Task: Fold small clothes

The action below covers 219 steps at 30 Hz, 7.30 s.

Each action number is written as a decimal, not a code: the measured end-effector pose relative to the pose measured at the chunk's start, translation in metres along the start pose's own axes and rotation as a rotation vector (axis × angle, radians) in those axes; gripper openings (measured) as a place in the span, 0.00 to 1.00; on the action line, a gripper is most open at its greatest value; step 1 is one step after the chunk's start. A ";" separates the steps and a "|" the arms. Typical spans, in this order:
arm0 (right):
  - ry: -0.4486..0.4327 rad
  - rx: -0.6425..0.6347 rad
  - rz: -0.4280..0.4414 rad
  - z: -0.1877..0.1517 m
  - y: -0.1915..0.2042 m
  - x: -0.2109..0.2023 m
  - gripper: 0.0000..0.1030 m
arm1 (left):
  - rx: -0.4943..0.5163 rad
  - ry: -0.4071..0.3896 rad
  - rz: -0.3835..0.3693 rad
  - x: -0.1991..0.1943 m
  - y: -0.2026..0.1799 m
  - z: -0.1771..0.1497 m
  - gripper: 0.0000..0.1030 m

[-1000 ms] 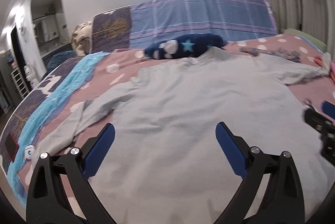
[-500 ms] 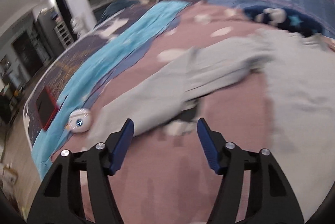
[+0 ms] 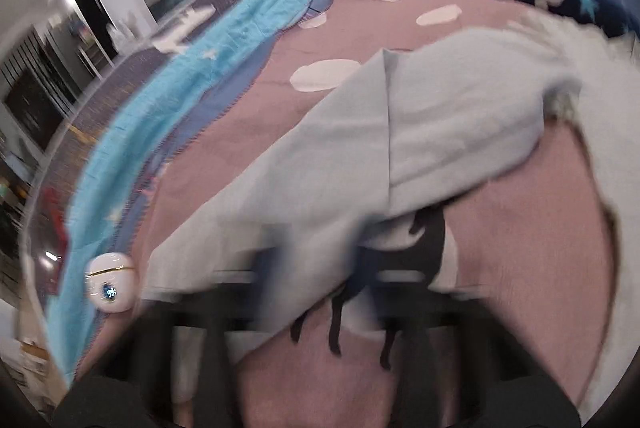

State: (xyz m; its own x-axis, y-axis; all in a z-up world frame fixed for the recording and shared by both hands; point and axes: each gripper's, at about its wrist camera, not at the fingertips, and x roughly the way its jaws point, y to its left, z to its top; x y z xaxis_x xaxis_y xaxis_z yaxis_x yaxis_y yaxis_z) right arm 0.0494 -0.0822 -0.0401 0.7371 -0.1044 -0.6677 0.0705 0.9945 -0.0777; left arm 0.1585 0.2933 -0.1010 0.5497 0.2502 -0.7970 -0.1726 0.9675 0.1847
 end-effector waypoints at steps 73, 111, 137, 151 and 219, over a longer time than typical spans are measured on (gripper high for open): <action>0.183 0.276 0.117 0.030 -0.148 0.072 0.41 | 0.257 -0.186 -0.197 -0.008 -0.131 0.045 0.62; 0.183 0.484 0.245 0.062 -0.176 0.133 0.55 | 0.334 -0.239 -0.132 -0.012 -0.156 0.049 0.42; 0.160 0.126 0.060 0.111 -0.129 0.171 0.03 | 0.293 -0.219 -0.168 -0.007 -0.150 0.051 0.49; 0.113 0.179 0.055 0.112 -0.144 0.138 0.35 | 0.286 -0.236 -0.148 -0.010 -0.149 0.051 0.51; 0.260 -0.174 0.613 0.253 0.252 0.281 0.07 | 0.210 -0.265 -0.245 -0.021 -0.142 0.044 0.00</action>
State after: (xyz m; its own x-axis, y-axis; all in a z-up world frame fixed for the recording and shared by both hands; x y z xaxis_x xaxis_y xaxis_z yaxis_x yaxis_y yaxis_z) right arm 0.4446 0.1418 -0.0604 0.4229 0.4558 -0.7832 -0.4327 0.8610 0.2674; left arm 0.2072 0.1527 -0.0855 0.7500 -0.0147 -0.6613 0.1454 0.9790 0.1432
